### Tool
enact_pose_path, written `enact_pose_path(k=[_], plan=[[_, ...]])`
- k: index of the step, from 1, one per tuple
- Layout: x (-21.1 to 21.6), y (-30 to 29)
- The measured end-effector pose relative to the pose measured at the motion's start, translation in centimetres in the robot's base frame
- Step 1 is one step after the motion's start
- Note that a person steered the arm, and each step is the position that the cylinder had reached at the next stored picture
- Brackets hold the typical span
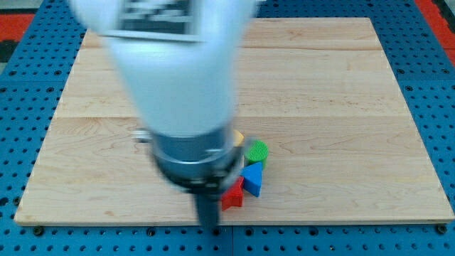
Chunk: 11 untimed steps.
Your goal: Push the red star into the green star
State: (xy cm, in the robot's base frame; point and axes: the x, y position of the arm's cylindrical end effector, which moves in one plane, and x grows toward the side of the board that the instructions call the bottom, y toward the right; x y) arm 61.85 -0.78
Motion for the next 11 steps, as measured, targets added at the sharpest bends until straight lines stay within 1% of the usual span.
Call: enact_pose_path(k=[1,2,3,5,6,7,8,9,10,11], plan=[[0.1,3.4],[0.0,5.3],[0.0,9.7],[-0.4,2.6],[-0.8,1.6],[-0.5,3.4],[-1.9,6.8],[-3.1,2.5],[-3.1,-2.0],[-3.3,-4.0]])
